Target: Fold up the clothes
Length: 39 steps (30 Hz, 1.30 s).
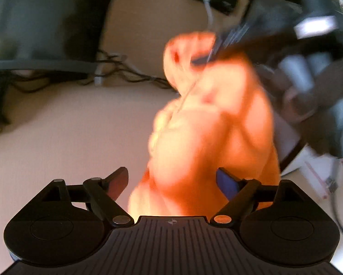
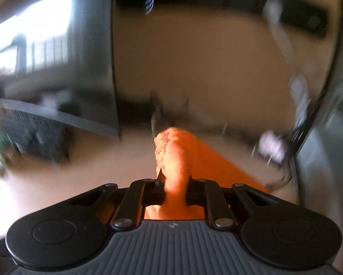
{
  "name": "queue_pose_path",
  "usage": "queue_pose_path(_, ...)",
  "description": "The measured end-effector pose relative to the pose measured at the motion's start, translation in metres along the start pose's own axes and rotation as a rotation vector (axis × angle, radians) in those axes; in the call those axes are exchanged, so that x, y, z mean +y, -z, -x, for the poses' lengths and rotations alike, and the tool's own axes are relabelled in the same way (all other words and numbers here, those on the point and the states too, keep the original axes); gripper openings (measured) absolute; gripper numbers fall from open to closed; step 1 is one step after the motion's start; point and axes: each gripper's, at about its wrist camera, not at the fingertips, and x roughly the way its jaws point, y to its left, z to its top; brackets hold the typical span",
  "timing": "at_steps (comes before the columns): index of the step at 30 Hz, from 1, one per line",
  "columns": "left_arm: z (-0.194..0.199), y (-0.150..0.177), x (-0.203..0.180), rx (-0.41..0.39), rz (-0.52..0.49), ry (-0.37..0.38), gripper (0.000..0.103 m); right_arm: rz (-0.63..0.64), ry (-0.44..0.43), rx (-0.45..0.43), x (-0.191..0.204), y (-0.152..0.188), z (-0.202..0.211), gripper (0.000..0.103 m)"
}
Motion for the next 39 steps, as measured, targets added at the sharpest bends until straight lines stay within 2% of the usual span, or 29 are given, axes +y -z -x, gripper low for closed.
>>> queue_pose_path(2, -0.008, -0.006, -0.013, 0.004, -0.052, 0.068, 0.082, -0.037, -0.018, -0.087, -0.006, -0.008, 0.037, 0.012)
queue_pose_path(4, -0.016, -0.010, -0.030, 0.015, -0.133, 0.118, 0.069, -0.089, -0.035, -0.134, -0.014, -0.011, 0.056, 0.012)
queue_pose_path(5, -0.019, -0.012, -0.038, 0.024, -0.175, 0.129, 0.048, -0.115, -0.040, -0.146, -0.018, -0.010, 0.059, 0.012)
queue_pose_path(6, -0.022, -0.015, -0.043, 0.037, -0.219, 0.123, 0.029, -0.138, -0.039, -0.153, -0.022, -0.010, 0.059, 0.012)
queue_pose_path(7, -0.024, -0.020, -0.048, 0.040, -0.268, 0.105, 0.025, -0.163, -0.033, -0.165, -0.027, -0.009, 0.058, 0.011)
queue_pose_path(9, -0.021, -0.038, -0.053, 0.010, -0.386, 0.023, 0.020, -0.219, -0.003, -0.224, -0.041, -0.012, 0.063, 0.010)
queue_pose_path(10, -0.015, -0.056, -0.053, -0.034, -0.445, -0.034, 0.019, -0.247, 0.013, -0.259, -0.048, -0.016, 0.067, 0.009)
queue_pose_path(12, 0.018, -0.109, -0.058, -0.210, -0.537, -0.165, 0.018, -0.285, 0.032, -0.388, -0.060, -0.033, 0.093, 0.009)
queue_pose_path(13, 0.040, -0.134, -0.063, -0.315, -0.578, -0.217, 0.018, -0.282, 0.031, -0.490, -0.062, -0.043, 0.118, 0.009)
queue_pose_path(15, 0.093, -0.172, -0.079, -0.535, -0.663, -0.264, 0.018, -0.231, 0.037, -0.711, -0.062, -0.058, 0.172, 0.009)
queue_pose_path(17, 0.140, -0.187, -0.099, -0.721, -0.766, -0.281, 0.019, -0.146, 0.065, -0.880, -0.049, -0.056, 0.225, 0.009)
queue_pose_path(18, 0.155, -0.183, -0.107, -0.786, -0.820, -0.283, 0.021, -0.113, 0.084, -0.927, -0.042, -0.049, 0.241, 0.009)
queue_pose_path(19, 0.170, -0.176, -0.112, -0.836, -0.869, -0.280, 0.022, -0.087, 0.111, -0.961, -0.035, -0.038, 0.255, 0.009)
queue_pose_path(20, 0.179, -0.163, -0.113, -0.847, -0.904, -0.262, 0.024, -0.069, 0.131, -0.978, -0.028, -0.026, 0.264, 0.009)
queue_pose_path(21, 0.182, -0.147, -0.112, -0.823, -0.928, -0.233, 0.025, -0.062, 0.140, -0.955, -0.023, -0.011, 0.264, 0.009)
queue_pose_path(23, 0.182, -0.112, -0.105, -0.713, -0.956, -0.167, 0.030, -0.046, 0.155, -0.860, -0.015, 0.018, 0.248, 0.009)
queue_pose_path(24, 0.175, -0.092, -0.098, -0.623, -0.957, -0.133, 0.033, -0.048, 0.159, -0.787, -0.012, 0.036, 0.237, 0.009)
queue_pose_path(26, 0.159, -0.055, -0.081, -0.433, -0.941, -0.065, 0.036, -0.094, 0.142, -0.552, -0.011, 0.078, 0.204, 0.015)
queue_pose_path(28, 0.137, -0.025, -0.052, -0.206, -0.813, 0.008, 0.037, -0.201, 0.068, -0.267, -0.016, 0.125, 0.163, 0.019)
queue_pose_path(29, 0.126, -0.011, -0.037, -0.094, -0.736, 0.043, 0.037, -0.242, 0.035, -0.157, -0.017, 0.145, 0.148, 0.019)
queue_pose_path(30, 0.117, 0.003, -0.023, 0.006, -0.658, 0.076, 0.037, -0.250, 0.015, -0.114, -0.015, 0.153, 0.144, 0.020)
queue_pose_path(31, 0.116, 0.014, -0.010, 0.067, -0.592, 0.098, 0.038, -0.257, -0.004, -0.071, -0.012, 0.162, 0.141, 0.020)
queue_pose_path(32, 0.118, 0.020, -0.001, 0.095, -0.548, 0.111, 0.045, -0.264, -0.024, -0.028, -0.010, 0.171, 0.137, 0.021)
queue_pose_path(33, 0.121, 0.023, 0.008, 0.111, -0.509, 0.124, 0.056, -0.271, -0.043, 0.015, -0.008, 0.180, 0.133, 0.023)
queue_pose_path(34, 0.127, 0.022, 0.017, 0.104, -0.480, 0.131, 0.062, -0.278, -0.063, 0.059, -0.006, 0.189, 0.129, 0.028)
queue_pose_path(35, 0.134, 0.020, 0.024, 0.091, -0.453, 0.130, 0.074, -0.272, -0.078, 0.073, -0.005, 0.192, 0.129, 0.032)
queue_pose_path(36, 0.139, 0.017, 0.030, 0.082, -0.431, 0.110, 0.083, -0.246, -0.086, 0.049, -0.004, 0.185, 0.132, 0.047)
queue_pose_path(37, 0.137, 0.011, 0.033, 0.079, -0.421, 0.065, 0.085, -0.217, -0.095, 0.029, -0.005, 0.176, 0.132, 0.063)
queue_pose_path(39, 0.134, -0.002, 0.039, 0.072, -0.400, -0.024, 0.090, -0.129, -0.082, 0.017, -0.001, 0.163, 0.127, 0.068)
